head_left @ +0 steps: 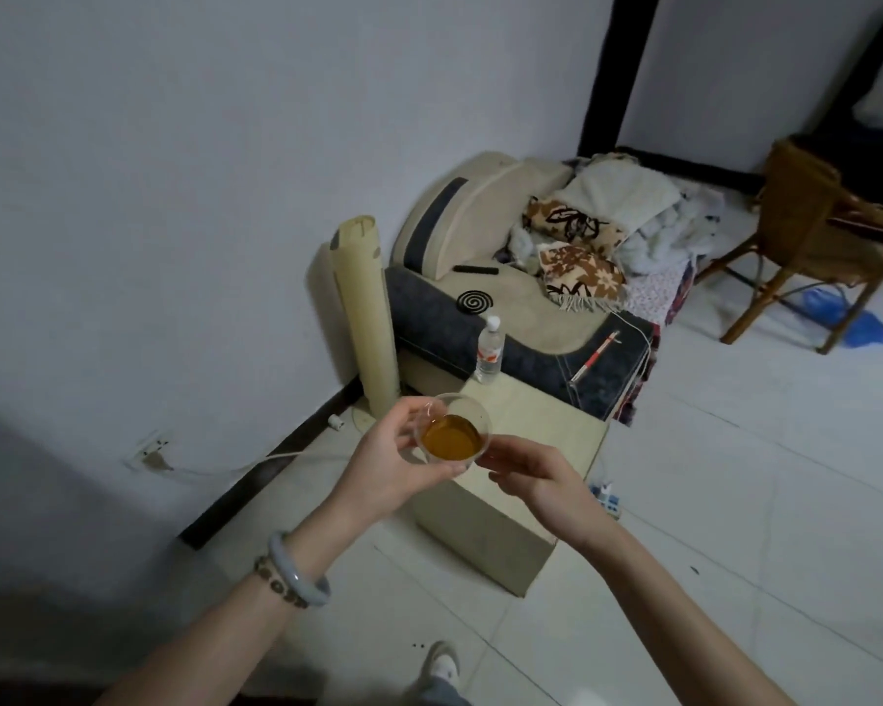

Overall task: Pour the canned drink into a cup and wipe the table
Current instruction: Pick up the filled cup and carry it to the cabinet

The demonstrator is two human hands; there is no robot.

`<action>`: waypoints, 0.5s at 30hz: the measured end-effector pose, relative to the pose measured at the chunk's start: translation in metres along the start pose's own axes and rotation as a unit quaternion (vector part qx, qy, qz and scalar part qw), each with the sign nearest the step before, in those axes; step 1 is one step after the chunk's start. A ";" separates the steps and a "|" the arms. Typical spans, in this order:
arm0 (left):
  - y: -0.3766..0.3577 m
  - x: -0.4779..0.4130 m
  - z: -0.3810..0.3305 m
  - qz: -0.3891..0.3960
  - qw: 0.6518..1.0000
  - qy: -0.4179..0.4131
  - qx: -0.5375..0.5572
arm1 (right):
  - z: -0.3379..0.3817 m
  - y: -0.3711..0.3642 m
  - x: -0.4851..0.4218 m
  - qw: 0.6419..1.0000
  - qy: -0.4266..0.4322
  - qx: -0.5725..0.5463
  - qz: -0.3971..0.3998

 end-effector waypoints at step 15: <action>-0.029 -0.199 0.007 0.134 0.990 -0.032 -0.010 | -0.014 0.099 -0.129 0.988 -0.055 -0.001 -0.145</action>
Point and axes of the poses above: each hand's wrist, its own x-axis away from the middle knuckle, its own y-axis out of the back of the hand, z = x × y, the point moved 7 cm from there along -x, towards the middle knuckle, and after that the axes turned 2 degrees about -y, right-handed, at the moved point
